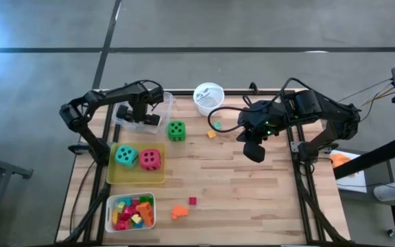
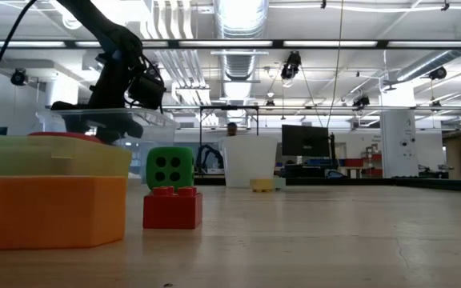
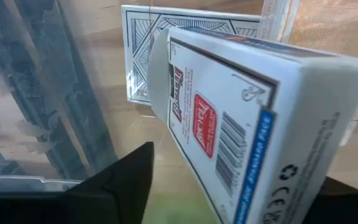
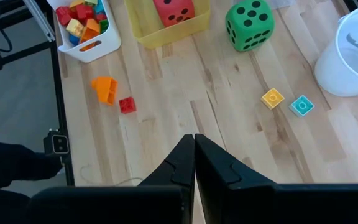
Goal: Pick & Place Toys
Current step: Put the red deck of cards into the transparent bin
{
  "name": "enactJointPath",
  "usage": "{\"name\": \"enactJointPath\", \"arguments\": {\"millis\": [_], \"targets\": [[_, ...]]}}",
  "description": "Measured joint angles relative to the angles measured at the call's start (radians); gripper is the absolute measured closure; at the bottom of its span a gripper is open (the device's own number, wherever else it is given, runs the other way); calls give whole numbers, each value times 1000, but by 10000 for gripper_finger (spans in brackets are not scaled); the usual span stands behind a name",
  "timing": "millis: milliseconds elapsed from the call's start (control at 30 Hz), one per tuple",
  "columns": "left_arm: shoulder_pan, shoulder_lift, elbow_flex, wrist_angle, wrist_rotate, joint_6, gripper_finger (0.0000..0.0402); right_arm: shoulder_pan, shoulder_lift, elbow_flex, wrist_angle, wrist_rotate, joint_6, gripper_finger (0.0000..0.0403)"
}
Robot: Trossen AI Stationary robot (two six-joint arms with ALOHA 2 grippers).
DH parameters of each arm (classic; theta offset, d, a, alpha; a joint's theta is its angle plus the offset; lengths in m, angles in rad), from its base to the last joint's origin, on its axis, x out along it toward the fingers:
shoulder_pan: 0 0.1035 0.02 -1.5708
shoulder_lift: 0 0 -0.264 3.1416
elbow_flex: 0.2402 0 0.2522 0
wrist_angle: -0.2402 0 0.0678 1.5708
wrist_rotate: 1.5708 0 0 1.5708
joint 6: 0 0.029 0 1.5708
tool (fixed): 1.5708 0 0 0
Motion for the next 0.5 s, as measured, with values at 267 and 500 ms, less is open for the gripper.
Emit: {"name": "enactJointPath", "arguments": {"millis": [267,500], "targets": [[0,-9,1,-5,22,10,117,0,0,0,-2,0,0,394],[-1,-42,53,-12,72,23,114,0,0,0,-2,0,0,394]]}}
